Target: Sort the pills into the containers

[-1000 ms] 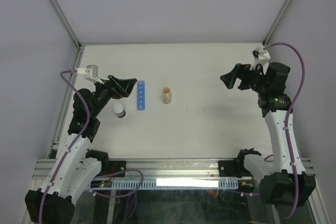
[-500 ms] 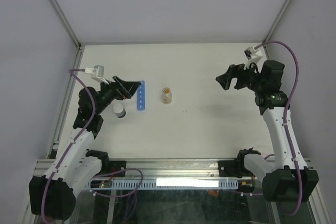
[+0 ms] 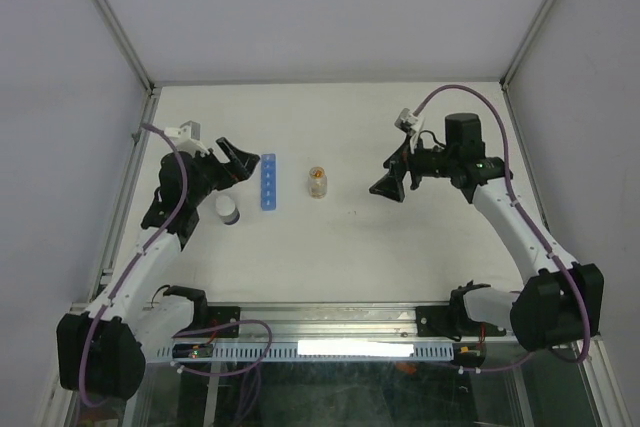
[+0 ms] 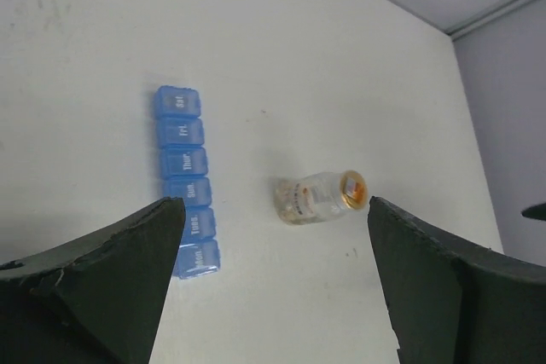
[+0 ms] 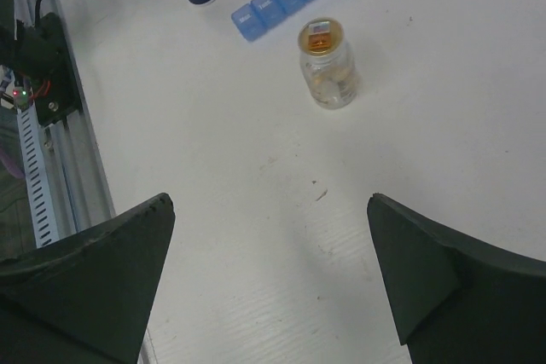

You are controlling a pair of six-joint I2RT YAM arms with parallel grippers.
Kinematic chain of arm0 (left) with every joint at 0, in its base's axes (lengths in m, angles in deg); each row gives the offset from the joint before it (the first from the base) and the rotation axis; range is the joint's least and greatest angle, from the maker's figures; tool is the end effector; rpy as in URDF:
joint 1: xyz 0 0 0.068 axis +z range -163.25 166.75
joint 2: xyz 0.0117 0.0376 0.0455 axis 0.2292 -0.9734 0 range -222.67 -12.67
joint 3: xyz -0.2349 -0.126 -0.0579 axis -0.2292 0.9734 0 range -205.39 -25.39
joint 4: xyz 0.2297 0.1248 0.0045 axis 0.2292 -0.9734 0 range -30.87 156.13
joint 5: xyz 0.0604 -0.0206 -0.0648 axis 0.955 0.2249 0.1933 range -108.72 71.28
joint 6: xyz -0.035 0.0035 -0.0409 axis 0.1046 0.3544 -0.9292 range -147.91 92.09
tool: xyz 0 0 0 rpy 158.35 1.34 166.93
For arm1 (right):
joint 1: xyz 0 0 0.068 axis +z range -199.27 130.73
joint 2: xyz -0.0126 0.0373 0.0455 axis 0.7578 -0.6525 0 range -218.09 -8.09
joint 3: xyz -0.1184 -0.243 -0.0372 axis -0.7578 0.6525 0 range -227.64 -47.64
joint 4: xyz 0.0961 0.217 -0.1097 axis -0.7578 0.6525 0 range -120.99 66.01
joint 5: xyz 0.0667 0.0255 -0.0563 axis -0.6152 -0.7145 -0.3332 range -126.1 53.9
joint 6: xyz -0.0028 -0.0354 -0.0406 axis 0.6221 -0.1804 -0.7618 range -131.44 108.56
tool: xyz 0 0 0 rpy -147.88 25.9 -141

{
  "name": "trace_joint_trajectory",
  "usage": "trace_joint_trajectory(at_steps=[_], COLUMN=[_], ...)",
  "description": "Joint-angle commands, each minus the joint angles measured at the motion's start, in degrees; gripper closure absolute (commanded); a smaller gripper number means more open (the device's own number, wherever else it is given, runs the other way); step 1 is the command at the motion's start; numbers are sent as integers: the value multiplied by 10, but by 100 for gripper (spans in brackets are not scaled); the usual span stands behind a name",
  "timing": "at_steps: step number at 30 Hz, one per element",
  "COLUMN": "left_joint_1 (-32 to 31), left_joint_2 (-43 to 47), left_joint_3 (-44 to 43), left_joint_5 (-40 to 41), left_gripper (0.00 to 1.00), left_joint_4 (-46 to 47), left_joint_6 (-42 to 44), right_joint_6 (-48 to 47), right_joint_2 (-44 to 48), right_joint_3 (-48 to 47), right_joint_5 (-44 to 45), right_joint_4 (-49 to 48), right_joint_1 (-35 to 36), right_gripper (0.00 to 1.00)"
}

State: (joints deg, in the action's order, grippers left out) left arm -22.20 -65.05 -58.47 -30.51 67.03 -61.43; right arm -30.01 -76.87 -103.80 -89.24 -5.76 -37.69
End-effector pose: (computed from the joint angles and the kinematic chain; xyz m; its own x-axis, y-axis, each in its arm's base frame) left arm 0.2095 -0.0403 0.2638 -0.4499 -0.4764 -0.7554 0.1143 0.8082 -0.5778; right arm 0.2411 0.0784 0.3061 -0.3344 -0.2635 -0.9048 -0.8923 0.3976 0.2140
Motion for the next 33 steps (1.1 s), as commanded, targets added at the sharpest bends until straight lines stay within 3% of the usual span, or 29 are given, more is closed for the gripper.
trace_joint_trajectory(at_steps=[1, 5, 12, 20, 26, 33], left_joint_1=[-22, -63, -88, -90, -91, -102], left_joint_2=[-86, -155, -243, -291, -317, -388], left_joint_3=[-74, -114, -150, -125, -88, -105], left_joint_5=[97, 192, 224, 204, 215, 188], left_gripper=[10, 12, 22, 52, 89, 99], left_joint_4=[-65, -94, -87, -75, -48, -39], left_joint_6=[33, 59, 59, 89, 92, 106], right_joint_6=[-70, -71, -48, -61, -72, -80], right_joint_2=[-13, -18, -36, -53, -83, -101], right_joint_3=[-29, -20, -14, -11, -12, -16], right_joint_5=[33, 64, 92, 128, 132, 132], right_joint_4=[23, 15, -1, 16, 26, 40], right_joint_1=[44, 81, 86, 82, 78, 78], right_gripper=[0, 0, 0, 0, 0, 0])
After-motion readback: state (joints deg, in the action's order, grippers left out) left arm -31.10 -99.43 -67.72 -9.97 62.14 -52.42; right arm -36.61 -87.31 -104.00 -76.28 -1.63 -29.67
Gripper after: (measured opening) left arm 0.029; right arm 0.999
